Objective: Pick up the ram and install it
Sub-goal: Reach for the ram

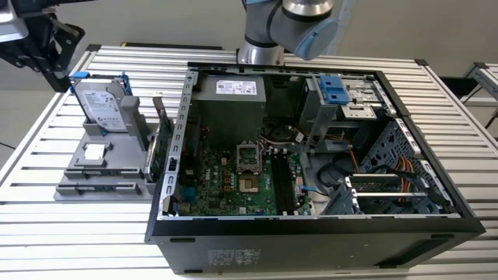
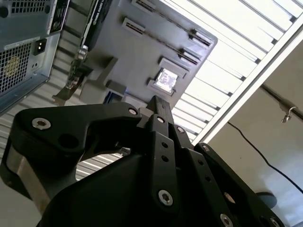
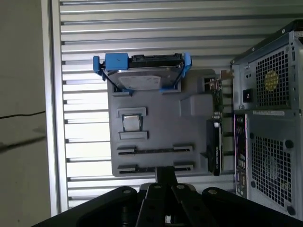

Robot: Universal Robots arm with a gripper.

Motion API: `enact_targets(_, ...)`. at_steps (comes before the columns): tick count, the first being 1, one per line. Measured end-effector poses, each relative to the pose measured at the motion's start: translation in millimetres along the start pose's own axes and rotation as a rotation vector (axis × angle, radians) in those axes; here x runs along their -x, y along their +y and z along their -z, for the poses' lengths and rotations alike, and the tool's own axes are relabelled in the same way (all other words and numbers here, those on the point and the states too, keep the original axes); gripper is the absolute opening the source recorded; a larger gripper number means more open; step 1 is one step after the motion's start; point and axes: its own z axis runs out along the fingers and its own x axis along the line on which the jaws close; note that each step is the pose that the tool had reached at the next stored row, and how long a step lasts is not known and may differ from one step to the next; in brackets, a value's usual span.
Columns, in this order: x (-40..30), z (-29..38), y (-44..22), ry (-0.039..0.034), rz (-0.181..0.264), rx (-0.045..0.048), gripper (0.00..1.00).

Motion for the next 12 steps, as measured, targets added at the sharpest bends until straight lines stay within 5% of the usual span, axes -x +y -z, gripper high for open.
enact_targets(12,0.9,0.8,-17.1,-0.0001,0.0,0.0,0.0)
